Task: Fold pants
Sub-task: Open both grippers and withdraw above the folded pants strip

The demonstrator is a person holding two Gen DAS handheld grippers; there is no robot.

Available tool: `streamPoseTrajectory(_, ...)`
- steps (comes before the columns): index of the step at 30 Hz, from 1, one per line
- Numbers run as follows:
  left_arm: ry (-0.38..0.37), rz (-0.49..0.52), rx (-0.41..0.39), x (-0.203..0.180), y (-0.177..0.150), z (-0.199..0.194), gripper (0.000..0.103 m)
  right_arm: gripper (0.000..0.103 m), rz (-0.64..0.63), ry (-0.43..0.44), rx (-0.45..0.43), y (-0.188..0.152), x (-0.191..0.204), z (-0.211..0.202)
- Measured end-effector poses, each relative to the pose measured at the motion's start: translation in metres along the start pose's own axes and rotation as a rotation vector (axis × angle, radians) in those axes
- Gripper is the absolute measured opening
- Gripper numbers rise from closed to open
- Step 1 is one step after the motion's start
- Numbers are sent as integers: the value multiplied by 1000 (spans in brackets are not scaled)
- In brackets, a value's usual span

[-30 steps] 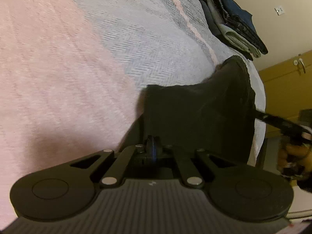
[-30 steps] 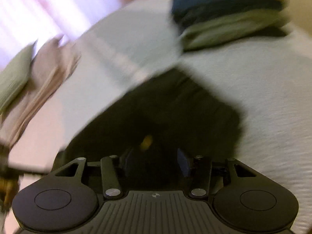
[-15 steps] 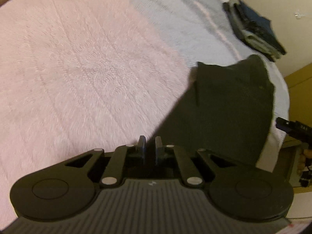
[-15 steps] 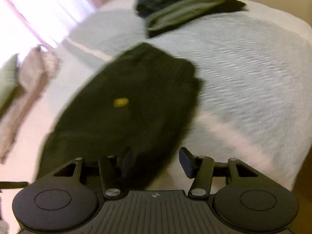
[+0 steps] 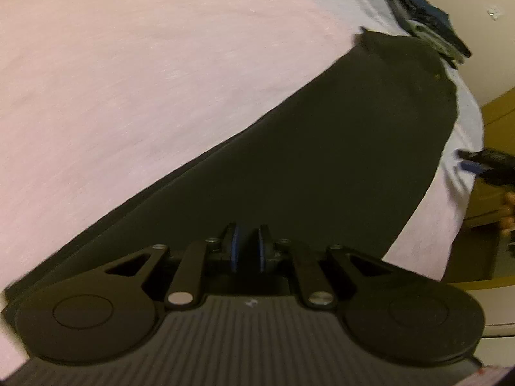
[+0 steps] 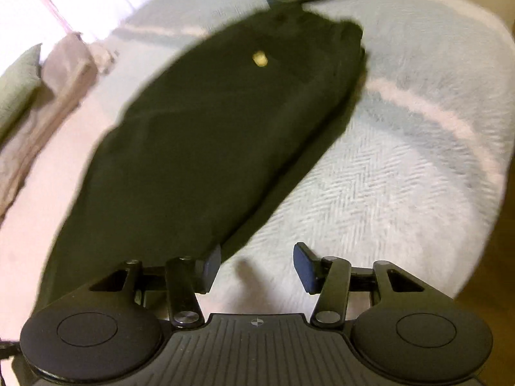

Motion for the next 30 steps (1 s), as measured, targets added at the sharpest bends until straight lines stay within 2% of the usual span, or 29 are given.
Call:
streamPoseTrajectory(1,18,-2,1,5,-9,-9,7,49,-10,-5,-9,-5,7,-11)
streamPoseTrajectory(3,50,-20,-2,15,-23,-28,7,60,-33,-16,-12,-18,26,-34)
streamPoseTrajectory(6,97,-50,-19,24,-44,-59,12,67,-52,-13,1,-38,55,-62)
streamPoseTrajectory(12,160,-105,-58,33,-82,-109,28,68,-151,57,83,-76,111,-83)
streamPoseTrajectory(16,209,-157,-72,38,-114,-141,35,68,-239,116,138,-97,135,-89)
streamPoseTrajectory(19,242,-179,-80,37,-131,-159,46,68,-325,160,160,-111,150,-94)
streamPoseTrajectory(21,274,-186,-87,36,-141,-171,48,68,-381,180,156,-120,157,-99)
streamPoseTrajectory(25,305,-209,-120,32,-147,-189,51,68,-463,196,176,-133,164,-99)
streamPoseTrajectory(28,307,-188,-133,26,-146,-193,60,68,-535,195,167,-143,173,-103)
streamPoseTrajectory(30,297,-158,-134,23,-143,-193,61,69,-565,177,146,-146,179,-109)
Point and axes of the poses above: each gripper's, at about its wrist camera, not at the fingertips, and z roughly the way its jaws point, x to its left, y to its top, the point moved 3 cm from there along z, roughly the way its jaws point, and after that the axes turned 2 degrees about y, right-handed, at the moved point
